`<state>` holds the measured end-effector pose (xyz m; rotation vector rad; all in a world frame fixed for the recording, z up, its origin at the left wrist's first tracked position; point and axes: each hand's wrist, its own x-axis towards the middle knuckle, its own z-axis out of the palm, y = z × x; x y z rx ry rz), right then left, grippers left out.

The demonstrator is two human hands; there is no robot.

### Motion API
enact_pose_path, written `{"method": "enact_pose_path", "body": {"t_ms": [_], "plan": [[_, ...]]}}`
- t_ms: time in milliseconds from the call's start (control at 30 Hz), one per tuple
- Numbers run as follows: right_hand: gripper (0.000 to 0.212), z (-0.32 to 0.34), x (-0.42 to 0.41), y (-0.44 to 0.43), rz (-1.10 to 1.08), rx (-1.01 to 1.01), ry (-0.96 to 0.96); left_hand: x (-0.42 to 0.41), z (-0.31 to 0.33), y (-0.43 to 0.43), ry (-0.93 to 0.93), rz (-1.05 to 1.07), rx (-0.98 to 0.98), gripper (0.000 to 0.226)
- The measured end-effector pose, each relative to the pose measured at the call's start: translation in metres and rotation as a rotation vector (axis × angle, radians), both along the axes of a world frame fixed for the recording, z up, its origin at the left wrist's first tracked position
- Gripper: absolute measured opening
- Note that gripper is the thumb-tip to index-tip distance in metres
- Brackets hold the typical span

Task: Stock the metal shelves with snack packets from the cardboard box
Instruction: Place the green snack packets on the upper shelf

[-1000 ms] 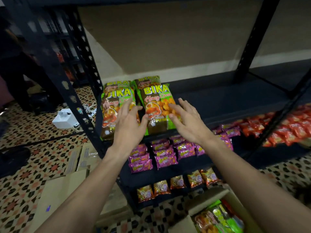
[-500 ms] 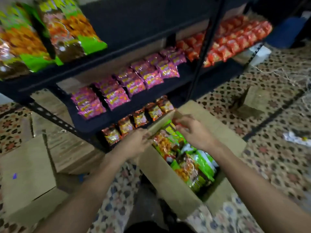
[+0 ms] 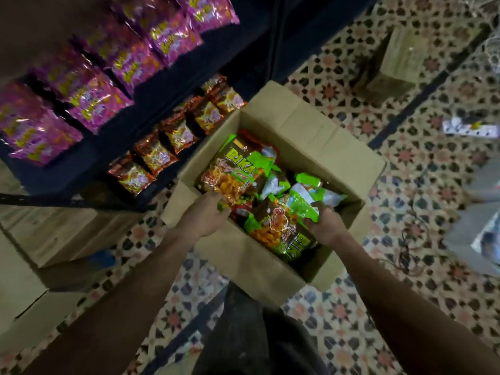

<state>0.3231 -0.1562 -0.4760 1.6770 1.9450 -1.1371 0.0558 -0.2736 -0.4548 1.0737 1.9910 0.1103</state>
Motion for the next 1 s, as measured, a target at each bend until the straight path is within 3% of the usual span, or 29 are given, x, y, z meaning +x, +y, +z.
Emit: {"method": "enact_pose_path", "body": {"t_ms": [300,467,600,667,867,1000], "plan": [[0.054,-0.075,-0.037,0.004,0.058,-0.109,-0.025,-0.019,-0.078,0.043,0.07,0.103,0.014,0.059],[0.017,-0.072,-0.045,0.002,0.221,-0.176,-0.091,-0.029,-0.097,0.057,0.065,0.102,-0.055,0.091],[0.045,-0.041,-0.035,0.016,0.185,-0.131,0.035,-0.023,-0.107,0.063,0.094,0.066,-0.153,0.13],[0.042,-0.025,-0.028,0.027,0.17,-0.021,0.073,-0.017,-0.111,0.065,0.132,0.048,-0.184,0.143],[0.018,0.0,-0.017,0.055,0.073,0.102,0.123,-0.005,-0.108,0.068,0.195,0.176,-0.065,0.131],[0.015,0.017,-0.014,0.064,0.0,0.101,0.144,-0.001,-0.09,0.06,0.072,0.28,0.008,0.119]]}}
